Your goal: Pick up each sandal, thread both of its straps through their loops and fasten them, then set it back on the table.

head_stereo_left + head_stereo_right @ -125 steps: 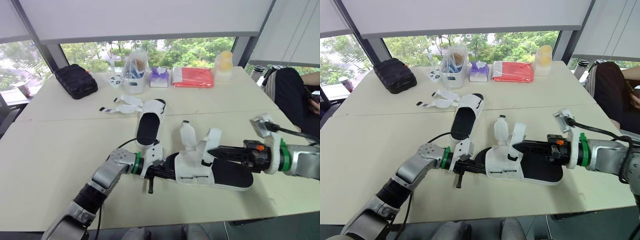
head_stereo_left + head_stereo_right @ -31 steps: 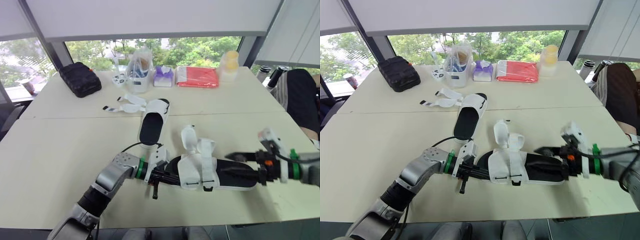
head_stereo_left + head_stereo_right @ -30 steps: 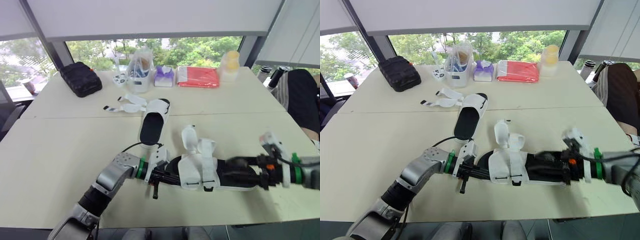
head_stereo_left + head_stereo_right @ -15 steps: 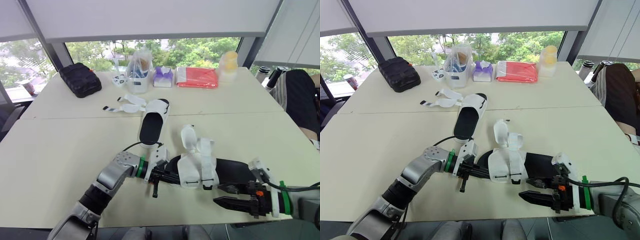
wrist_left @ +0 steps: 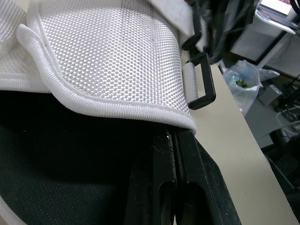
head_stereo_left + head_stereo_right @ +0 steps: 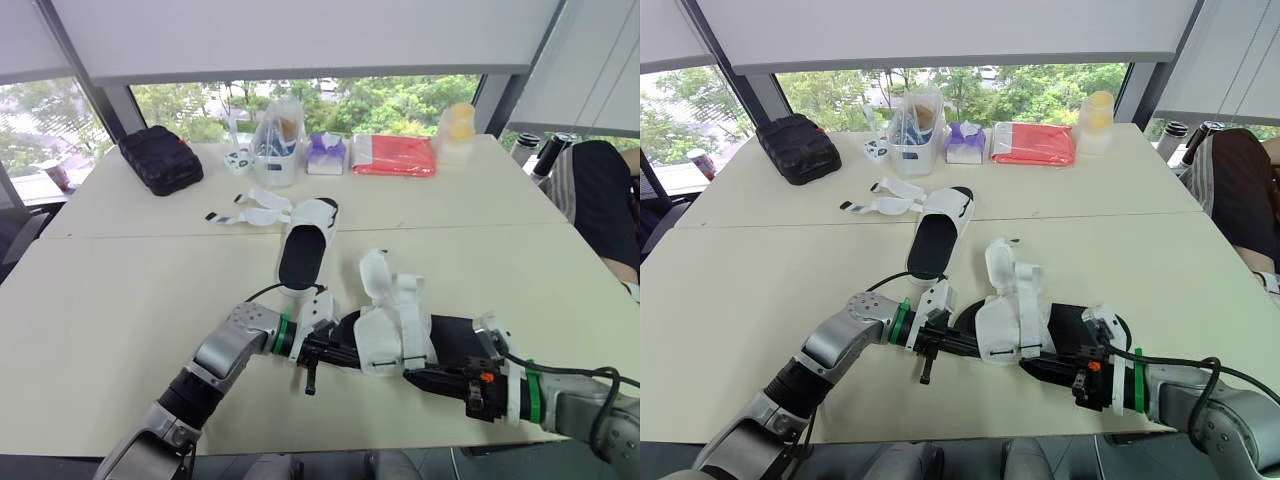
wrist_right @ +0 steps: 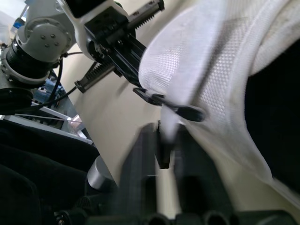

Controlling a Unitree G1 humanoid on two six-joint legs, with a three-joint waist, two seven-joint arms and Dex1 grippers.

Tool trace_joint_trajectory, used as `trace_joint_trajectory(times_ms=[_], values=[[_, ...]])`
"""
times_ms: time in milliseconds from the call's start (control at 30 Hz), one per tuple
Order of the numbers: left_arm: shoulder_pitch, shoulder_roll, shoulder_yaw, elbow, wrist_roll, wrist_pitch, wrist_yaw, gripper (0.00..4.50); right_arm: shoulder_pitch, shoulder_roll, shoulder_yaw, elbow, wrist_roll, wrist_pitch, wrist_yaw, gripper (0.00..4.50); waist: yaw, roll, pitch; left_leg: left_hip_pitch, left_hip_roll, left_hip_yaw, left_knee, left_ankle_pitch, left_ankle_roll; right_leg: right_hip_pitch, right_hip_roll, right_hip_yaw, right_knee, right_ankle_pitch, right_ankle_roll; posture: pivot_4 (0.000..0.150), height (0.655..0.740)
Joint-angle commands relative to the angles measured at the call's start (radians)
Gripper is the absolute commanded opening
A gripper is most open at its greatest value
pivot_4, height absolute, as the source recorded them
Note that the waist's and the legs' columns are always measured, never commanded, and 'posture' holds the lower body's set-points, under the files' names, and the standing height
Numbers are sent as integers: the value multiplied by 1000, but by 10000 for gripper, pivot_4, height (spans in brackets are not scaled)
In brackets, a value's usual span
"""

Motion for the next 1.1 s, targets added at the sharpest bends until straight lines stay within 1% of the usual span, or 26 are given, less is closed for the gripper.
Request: trace_joint_trajectory(times_ms=[33, 167, 300, 567, 700, 833, 967, 1067, 1100], values=[[9, 2, -20, 9, 28, 5, 20, 0, 25, -18, -2, -29, 17, -1, 11, 889, 0, 0, 0, 0, 0, 0, 0, 0, 0, 0, 0, 0, 0, 0, 0, 1500, 7400], [12, -1, -22, 8, 27, 6, 23, 0, 84, -60, 22, -56, 1, -8, 44, 889, 0, 0, 0, 0, 0, 0, 0, 0, 0, 1, 0, 0, 0, 0, 0, 1500, 7400], [16, -3, -25, 7, 27, 6, 26, 0, 205, -122, 65, -92, -59, -49, 90, 889, 1, 0, 0, 2, 0, 0, 0, 0, 0, 2, 0, 0, 0, -1, 1, 1500, 7400], [20, -8, -31, 9, 25, 7, 28, 0, 375, -153, 49, -174, -93, -109, 110, 889, 1, 1, -1, 3, 0, -1, 0, 0, 0, 4, 0, 0, 0, -4, 6, 1500, 7400], [15, -12, -34, 22, 27, 1, 23, 0, 393, -153, 11, -182, -82, -128, 112, 889, 1, 1, 0, 4, 0, -1, 0, 0, 0, 4, 0, 0, -1, -4, 6, 1500, 7400], [9, -16, -37, 32, 28, -4, 19, 0, 407, -167, -65, -237, -30, -112, 117, 889, 2, 1, -1, 3, 0, -1, 0, 0, 0, 5, 0, 0, -1, -4, 6, 1500, 7400], [0, -23, -38, 47, 30, -10, 17, 0, 403, -176, -146, -288, 55, -85, 108, 889, 4, 0, 0, 3, 0, -1, 0, 0, 0, 5, 0, -1, -1, -4, 6, 1500, 7400], [-7, -27, -40, 58, 32, -17, 11, 0, 374, -209, -303, -321, 288, -38, 90, 889, 4, 1, 0, 3, 0, -1, 0, 0, 0, 6, -1, -1, -2, -4, 5, 1500, 7400], [-8, -27, -40, 61, 32, -18, 9, 0, 373, -222, -342, -326, 345, -26, 85, 889, 4, 1, 0, 3, 0, -1, 0, 0, 0, 6, -1, 0, -2, -3, 5, 1500, 7400]])
